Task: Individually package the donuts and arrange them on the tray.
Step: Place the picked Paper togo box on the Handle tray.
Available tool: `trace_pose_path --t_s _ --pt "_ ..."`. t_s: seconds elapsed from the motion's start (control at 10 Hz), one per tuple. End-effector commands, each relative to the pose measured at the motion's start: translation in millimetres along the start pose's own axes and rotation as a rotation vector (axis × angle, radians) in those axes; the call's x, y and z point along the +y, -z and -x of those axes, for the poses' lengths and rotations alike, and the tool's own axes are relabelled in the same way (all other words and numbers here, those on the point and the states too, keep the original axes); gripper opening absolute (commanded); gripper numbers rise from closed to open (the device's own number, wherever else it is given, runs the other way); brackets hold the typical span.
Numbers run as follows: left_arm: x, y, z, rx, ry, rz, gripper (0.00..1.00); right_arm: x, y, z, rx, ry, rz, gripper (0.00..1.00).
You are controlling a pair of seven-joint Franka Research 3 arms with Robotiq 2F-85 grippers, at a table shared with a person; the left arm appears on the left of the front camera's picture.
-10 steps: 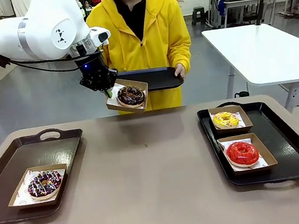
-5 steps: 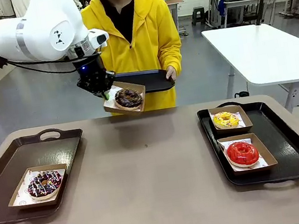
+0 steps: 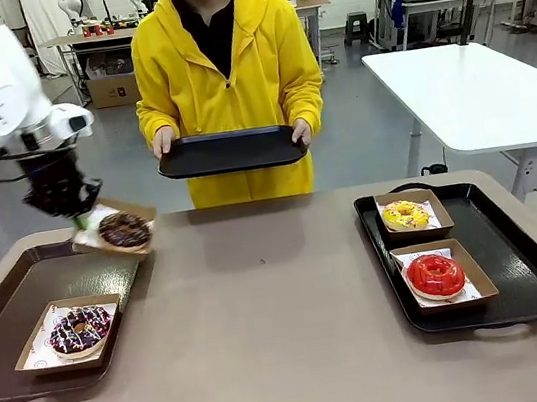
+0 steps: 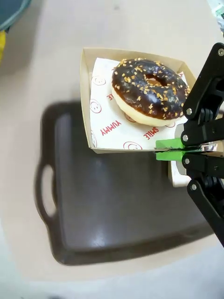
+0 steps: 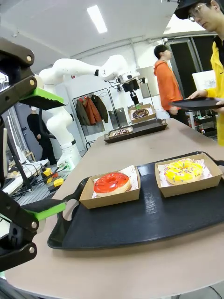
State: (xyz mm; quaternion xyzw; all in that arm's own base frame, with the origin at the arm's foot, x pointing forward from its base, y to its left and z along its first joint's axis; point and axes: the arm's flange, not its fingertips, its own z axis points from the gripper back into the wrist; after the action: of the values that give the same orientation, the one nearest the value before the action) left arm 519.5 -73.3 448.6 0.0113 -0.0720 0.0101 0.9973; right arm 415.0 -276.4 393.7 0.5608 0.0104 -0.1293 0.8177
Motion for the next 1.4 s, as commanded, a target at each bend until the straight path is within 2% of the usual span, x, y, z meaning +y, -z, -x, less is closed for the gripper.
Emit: trace_pose_path --t_s 0.0,0.3,0.4,0.5,1.1,1.3 --pt "22 12 -3 0.002 0.003 -0.034 0.01 1 1 3 0.003 0.004 0.006 1.0" --pt "47 27 -15 0.036 0.003 -0.075 0.01 1 1 3 0.003 0.004 0.006 1.0" --pt "41 23 -14 0.007 0.034 -0.054 0.01 1 1 3 0.003 0.004 0.006 1.0" --pt "48 29 -7 0.044 -0.03 -0.046 0.01 1 1 3 0.003 0.004 0.006 1.0" --pt "47 31 -9 0.044 -0.018 -0.047 0.01 1 1 3 0.003 0.004 0.006 1.0" --pt "48 48 -16 0.049 0.008 0.004 0.01 1 1 3 0.003 0.004 0.006 1.0"
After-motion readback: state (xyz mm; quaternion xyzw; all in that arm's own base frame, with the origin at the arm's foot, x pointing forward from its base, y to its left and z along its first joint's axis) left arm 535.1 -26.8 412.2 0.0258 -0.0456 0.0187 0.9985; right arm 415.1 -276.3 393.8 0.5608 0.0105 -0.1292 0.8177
